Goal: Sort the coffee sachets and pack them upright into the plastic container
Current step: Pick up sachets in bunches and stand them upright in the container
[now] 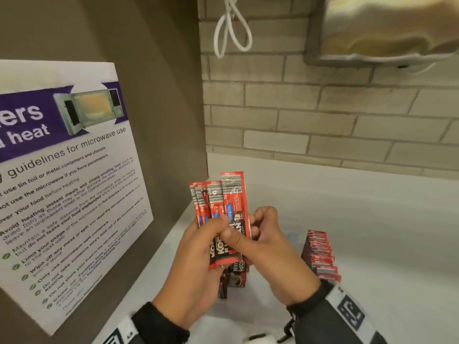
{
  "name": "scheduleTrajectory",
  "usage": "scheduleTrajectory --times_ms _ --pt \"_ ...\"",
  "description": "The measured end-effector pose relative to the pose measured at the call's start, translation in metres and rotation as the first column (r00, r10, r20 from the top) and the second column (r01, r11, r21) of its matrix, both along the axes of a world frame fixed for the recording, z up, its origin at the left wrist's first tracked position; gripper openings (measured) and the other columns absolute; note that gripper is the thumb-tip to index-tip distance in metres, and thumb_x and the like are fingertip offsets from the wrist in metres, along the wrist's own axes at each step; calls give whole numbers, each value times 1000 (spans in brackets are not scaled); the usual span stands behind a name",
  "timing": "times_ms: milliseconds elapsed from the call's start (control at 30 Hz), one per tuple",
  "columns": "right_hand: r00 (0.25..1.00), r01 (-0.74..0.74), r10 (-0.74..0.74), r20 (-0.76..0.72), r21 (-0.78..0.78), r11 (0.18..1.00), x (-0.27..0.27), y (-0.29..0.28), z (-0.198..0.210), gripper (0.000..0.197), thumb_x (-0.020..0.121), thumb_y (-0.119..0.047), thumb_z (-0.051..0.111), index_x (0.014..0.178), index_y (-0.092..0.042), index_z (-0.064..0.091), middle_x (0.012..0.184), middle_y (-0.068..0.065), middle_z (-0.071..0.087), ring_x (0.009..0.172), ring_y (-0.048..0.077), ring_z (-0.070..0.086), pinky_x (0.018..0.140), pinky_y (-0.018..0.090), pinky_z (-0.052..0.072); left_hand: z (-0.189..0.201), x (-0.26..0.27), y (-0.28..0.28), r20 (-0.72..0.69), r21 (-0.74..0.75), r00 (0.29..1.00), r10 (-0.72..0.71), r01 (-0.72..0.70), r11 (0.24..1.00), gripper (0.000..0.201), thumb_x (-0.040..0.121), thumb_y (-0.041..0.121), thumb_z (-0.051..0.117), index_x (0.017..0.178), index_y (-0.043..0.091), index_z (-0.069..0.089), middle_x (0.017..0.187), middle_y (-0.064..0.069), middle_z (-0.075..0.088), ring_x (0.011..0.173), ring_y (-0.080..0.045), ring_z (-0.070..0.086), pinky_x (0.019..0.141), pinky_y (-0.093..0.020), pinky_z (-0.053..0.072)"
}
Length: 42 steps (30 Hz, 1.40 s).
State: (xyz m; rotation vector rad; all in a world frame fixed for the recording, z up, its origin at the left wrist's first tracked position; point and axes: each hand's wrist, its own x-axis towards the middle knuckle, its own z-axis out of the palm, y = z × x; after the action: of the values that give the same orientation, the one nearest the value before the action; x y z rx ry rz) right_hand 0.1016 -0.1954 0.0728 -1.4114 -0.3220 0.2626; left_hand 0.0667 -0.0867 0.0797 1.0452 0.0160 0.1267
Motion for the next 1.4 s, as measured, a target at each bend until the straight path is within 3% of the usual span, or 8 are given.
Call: scheduleTrajectory --times_ms 200,433,733,800,900,1000,1200,1400 --pt "986 90 -84 143 -38 995 0 -8 -7 52 56 -45 72 86 -16 42 74 -1 46 67 7 46 63 26 47 -4 1 -11 -18 35 983 182 -181 983 19 92 8 51 102 7 67 87 -15 73 73 -24 72 56 -27 55" --pt "983 114 -131 126 135 984 3 0 -6 30 63 -25 71 89 -17 58 70 3 54 65 14 51 53 24 47 1 10 2 63 120 959 277 -282 952 26 79 18 64 105 13 67 99 -11 73 90 -28 70 79 -42 54" --pt "929 248 -289 231 189 950 9 6 -2 36 80 13 60 98 -18 65 61 -1 48 53 9 45 51 20 44 1 26 27 117 162 979 165 -183 970 34 71 19 66 104 14 66 93 -6 75 84 -21 72 63 -29 55" --pt "783 374 -312 539 -6 928 11 1 -3 33 81 1 64 102 -24 65 62 -11 45 56 2 45 56 16 44 -1 29 26 120 153 981 153 -170 973 35 71 21 66 106 14 66 95 -7 75 86 -22 72 63 -28 55" --pt "648 378 13 762 -336 863 10 -4 -2 46 85 -45 56 125 -21 57 80 -20 40 71 -4 47 65 6 38 1 27 18 125 95 982 141 -153 984 35 71 19 66 105 11 67 96 -11 73 85 -23 71 64 -27 55" --pt "683 260 165 711 -448 855 9 -6 -2 62 87 -58 38 138 -24 46 89 -19 35 85 -4 44 72 5 36 -3 25 18 122 75 982 146 -155 985 34 72 14 65 106 9 66 96 -11 73 86 -21 70 64 -25 55" --pt "914 130 -72 400 -119 984 10 -21 -11 25 81 -20 70 98 -34 59 87 -7 55 68 7 53 62 23 49 -8 14 8 126 43 975 184 -191 981 38 76 7 62 114 9 63 102 -14 72 89 -30 71 67 -33 57" --pt "976 48 -69 208 105 993 11 -25 0 24 83 5 60 86 -18 67 73 2 66 60 14 59 54 24 51 -11 -2 9 139 50 963 233 -241 969 38 75 11 61 113 8 62 99 -14 73 86 -26 72 66 -32 58"
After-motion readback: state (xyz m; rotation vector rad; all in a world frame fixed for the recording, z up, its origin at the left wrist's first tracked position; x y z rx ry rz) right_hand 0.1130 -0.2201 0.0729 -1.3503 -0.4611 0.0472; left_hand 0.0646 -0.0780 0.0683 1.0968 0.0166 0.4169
